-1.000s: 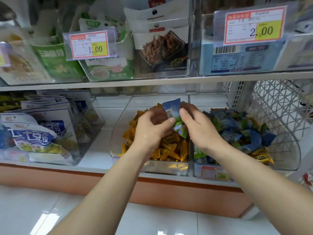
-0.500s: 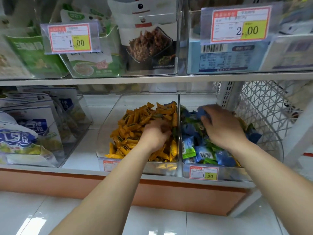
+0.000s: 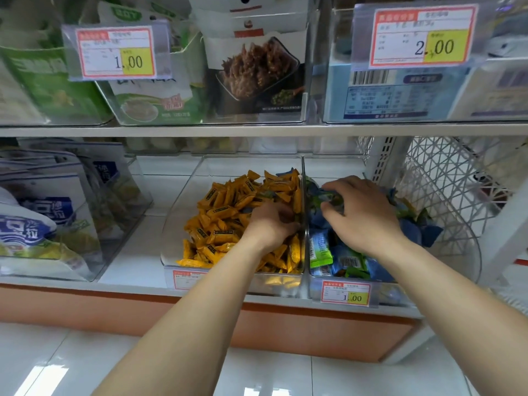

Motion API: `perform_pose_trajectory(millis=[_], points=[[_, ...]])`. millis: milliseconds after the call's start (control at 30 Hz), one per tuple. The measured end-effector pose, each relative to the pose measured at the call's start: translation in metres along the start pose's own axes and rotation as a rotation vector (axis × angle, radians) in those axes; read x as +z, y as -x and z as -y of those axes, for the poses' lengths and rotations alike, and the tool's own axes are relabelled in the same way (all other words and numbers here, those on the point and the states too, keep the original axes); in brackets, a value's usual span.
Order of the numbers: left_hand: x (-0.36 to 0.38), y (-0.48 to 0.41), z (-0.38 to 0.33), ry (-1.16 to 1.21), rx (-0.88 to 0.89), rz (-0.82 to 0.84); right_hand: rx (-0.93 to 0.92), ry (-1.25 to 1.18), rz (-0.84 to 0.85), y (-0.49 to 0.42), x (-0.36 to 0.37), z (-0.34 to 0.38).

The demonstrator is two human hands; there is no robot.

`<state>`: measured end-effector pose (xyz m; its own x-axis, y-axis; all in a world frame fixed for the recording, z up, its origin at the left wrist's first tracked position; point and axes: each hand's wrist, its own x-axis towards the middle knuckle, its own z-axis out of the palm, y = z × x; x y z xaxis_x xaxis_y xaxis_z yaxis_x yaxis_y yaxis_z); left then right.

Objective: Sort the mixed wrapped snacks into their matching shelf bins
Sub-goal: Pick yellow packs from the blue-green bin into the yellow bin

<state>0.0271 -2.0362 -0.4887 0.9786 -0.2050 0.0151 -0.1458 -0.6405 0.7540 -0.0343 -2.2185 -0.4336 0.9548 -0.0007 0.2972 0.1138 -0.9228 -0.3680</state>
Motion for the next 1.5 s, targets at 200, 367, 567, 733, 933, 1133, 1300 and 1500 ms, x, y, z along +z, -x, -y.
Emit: perform_pose_trajectory(millis=[200,367,567,733,933,1133,1300,1500], points=[[-0.036,0.017,-0.007,0.132,0.075,-0.069,-0.055,-0.143,-0.048,-0.001,0.003,0.007],[-0.073,0.051,-0.012,0.460,0.122,0.043,-0.165,-0.415,0.150,0.000,0.009,0.035],[-0.070,0.039,-0.007,0.213,0.083,-0.201,-0.091,-0.536,-0.127,0.003,-0.004,0.019],[-0.066,-0.004,-0.004,-0.216,0.094,-0.253,-0.012,-0.009,-0.265,0.002,-0.013,-0.018],[-0.052,-0.042,0.010,-0.291,0.007,-0.025,-0.039,0.033,-0.084,-0.001,-0.001,0.000],[-0.046,-0.041,0.016,-0.332,0.028,-0.009,-0.123,-0.010,0.262,-0.003,0.032,0.019],[-0.058,-0.027,0.024,-0.202,0.047,-0.014,-0.133,-0.035,0.255,-0.004,0.034,0.016],[-0.089,0.007,0.019,-0.029,0.095,-0.201,-0.146,-0.037,0.175,-0.004,0.032,0.017]])
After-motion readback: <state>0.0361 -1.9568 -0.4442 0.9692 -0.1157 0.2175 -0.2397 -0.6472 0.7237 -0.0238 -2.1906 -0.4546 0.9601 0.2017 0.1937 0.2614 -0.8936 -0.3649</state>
